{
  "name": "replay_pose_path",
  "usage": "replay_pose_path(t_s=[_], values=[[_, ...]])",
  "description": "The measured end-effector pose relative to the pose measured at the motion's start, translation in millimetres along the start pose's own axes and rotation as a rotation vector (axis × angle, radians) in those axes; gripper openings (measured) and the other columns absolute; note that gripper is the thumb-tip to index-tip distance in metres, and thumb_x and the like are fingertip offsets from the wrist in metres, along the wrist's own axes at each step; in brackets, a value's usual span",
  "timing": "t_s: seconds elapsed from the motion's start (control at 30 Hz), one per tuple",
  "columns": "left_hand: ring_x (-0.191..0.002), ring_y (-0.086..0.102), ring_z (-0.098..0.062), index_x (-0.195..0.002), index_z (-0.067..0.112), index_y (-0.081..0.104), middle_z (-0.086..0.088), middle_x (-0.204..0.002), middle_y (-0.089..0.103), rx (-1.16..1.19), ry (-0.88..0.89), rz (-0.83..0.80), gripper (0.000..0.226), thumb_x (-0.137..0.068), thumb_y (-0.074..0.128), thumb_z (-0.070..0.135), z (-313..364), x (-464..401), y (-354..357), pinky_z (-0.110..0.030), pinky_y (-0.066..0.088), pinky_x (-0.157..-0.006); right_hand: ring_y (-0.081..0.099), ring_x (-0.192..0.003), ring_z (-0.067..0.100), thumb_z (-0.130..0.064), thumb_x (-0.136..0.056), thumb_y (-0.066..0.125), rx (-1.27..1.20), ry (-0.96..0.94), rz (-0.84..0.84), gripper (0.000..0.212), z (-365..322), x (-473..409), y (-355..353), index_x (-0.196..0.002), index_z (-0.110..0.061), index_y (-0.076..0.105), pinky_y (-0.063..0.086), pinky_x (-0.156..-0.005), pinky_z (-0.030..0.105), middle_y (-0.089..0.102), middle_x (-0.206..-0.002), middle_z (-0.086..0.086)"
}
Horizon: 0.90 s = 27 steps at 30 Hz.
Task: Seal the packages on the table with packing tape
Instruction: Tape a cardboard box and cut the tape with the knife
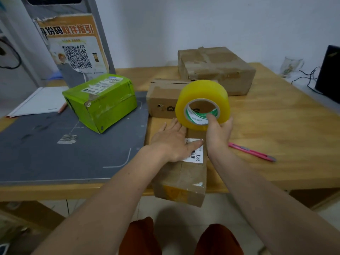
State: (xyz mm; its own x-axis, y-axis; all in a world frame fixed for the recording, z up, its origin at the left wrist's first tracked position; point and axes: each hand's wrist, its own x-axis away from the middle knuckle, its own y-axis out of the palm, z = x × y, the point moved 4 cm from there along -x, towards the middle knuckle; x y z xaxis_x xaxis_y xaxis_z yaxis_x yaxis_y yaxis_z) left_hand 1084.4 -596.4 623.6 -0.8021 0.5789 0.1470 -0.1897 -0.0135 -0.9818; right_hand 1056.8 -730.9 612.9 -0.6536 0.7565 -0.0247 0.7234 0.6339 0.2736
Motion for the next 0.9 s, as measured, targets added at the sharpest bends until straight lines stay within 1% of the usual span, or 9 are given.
replay_pose_path(t_s=[0.1, 0.17, 0.3, 0.37, 0.43, 0.57, 0.67, 0.77, 0.9], values=[[-0.15, -0.013, -0.021, -0.156, 0.012, -0.01, -0.006, -0.163, -0.014, -0.002, -0.162, -0.016, 0.114, -0.076, 0.015, 0.09, -5, -2, -2, -0.041, -0.003, -0.123, 0.057, -0.062, -0.014, -0.011, -0.086, 0.065, -0.013, 0.012, 0.011, 0.027, -1, 2, 3, -0.088, -0.032, 0.048, 0.038, -0.048, 0.002, 0.059, -0.084, -0.015], [-0.149, -0.016, -0.025, -0.154, 0.008, -0.011, -0.011, -0.162, -0.018, -0.012, -0.217, -0.024, 0.118, -0.075, 0.017, 0.09, 1, -6, -2, -0.042, -0.004, -0.122, 0.056, -0.061, -0.015, -0.01, -0.086, 0.064, 0.0, -0.002, 0.038, 0.028, -1, 3, 3, -0.086, -0.032, 0.048, 0.038, -0.049, 0.001, 0.059, -0.083, -0.015], [-0.149, -0.019, -0.021, -0.156, 0.012, -0.007, -0.005, -0.164, -0.014, 0.007, -0.041, -0.017, 0.1, -0.087, 0.023, 0.078, 9, -3, 0, -0.039, -0.007, -0.121, 0.054, -0.07, -0.008, -0.009, -0.086, 0.063, 0.013, -0.035, 0.042, 0.029, -4, 4, 5, -0.087, -0.033, 0.045, 0.037, -0.052, 0.0, 0.056, -0.084, -0.015], [-0.148, -0.021, -0.015, -0.156, 0.015, -0.008, -0.001, -0.164, -0.015, 0.032, 0.035, -0.027, 0.103, -0.084, 0.024, 0.082, 1, 5, 1, -0.038, -0.008, -0.12, 0.055, -0.074, -0.004, -0.009, -0.086, 0.063, 0.018, -0.044, 0.03, 0.029, -3, 5, 6, -0.088, -0.033, 0.046, 0.038, -0.053, 0.001, 0.057, -0.085, -0.014], [-0.148, -0.021, -0.014, -0.155, 0.015, -0.01, -0.001, -0.163, -0.017, -0.008, 0.022, -0.049, 0.114, -0.076, 0.024, 0.089, -6, 10, 1, -0.039, -0.008, -0.12, 0.054, -0.073, -0.004, -0.009, -0.086, 0.063, 0.024, -0.048, 0.02, 0.028, -4, 5, 6, -0.088, -0.032, 0.047, 0.038, -0.052, 0.001, 0.057, -0.084, -0.015], [-0.149, -0.017, -0.025, -0.153, 0.012, -0.017, -0.01, -0.161, -0.021, 0.056, -0.173, -0.09, 0.143, -0.054, 0.037, 0.1, -8, 4, -4, -0.042, -0.001, -0.121, 0.058, -0.066, -0.01, -0.01, -0.087, 0.063, 0.039, -0.046, -0.01, 0.024, -6, 3, 3, -0.098, -0.026, 0.05, 0.038, -0.052, 0.0, 0.058, -0.083, -0.016], [-0.149, -0.02, -0.025, -0.155, 0.009, -0.008, -0.01, -0.163, -0.016, 0.028, -0.099, -0.018, 0.139, -0.054, 0.037, 0.094, 8, 1, -2, -0.043, -0.006, -0.12, 0.057, -0.069, -0.007, -0.01, -0.087, 0.063, 0.055, -0.052, -0.038, 0.024, -6, 1, 0, -0.102, -0.024, 0.052, 0.04, -0.052, 0.002, 0.06, -0.084, -0.015], [-0.15, -0.012, -0.024, -0.156, 0.01, 0.004, -0.009, -0.165, -0.005, 0.023, -0.064, 0.045, 0.127, -0.059, 0.034, 0.086, 13, 3, 0, -0.041, -0.004, -0.121, 0.056, -0.077, -0.002, -0.014, -0.087, 0.064, 0.102, -0.046, -0.088, 0.025, -8, 0, 4, -0.103, -0.026, 0.049, 0.044, -0.061, 0.012, 0.059, -0.086, -0.014], [-0.15, -0.011, -0.03, -0.155, 0.004, -0.002, -0.017, -0.163, -0.008, -0.05, -0.164, -0.013, 0.124, -0.072, 0.038, 0.087, 17, 3, -1, -0.042, -0.003, -0.121, 0.059, -0.085, 0.007, -0.017, -0.086, 0.066, 0.16, -0.017, -0.142, 0.027, -9, -4, 2, -0.105, -0.026, 0.049, 0.048, -0.077, 0.03, 0.061, -0.091, -0.011]])
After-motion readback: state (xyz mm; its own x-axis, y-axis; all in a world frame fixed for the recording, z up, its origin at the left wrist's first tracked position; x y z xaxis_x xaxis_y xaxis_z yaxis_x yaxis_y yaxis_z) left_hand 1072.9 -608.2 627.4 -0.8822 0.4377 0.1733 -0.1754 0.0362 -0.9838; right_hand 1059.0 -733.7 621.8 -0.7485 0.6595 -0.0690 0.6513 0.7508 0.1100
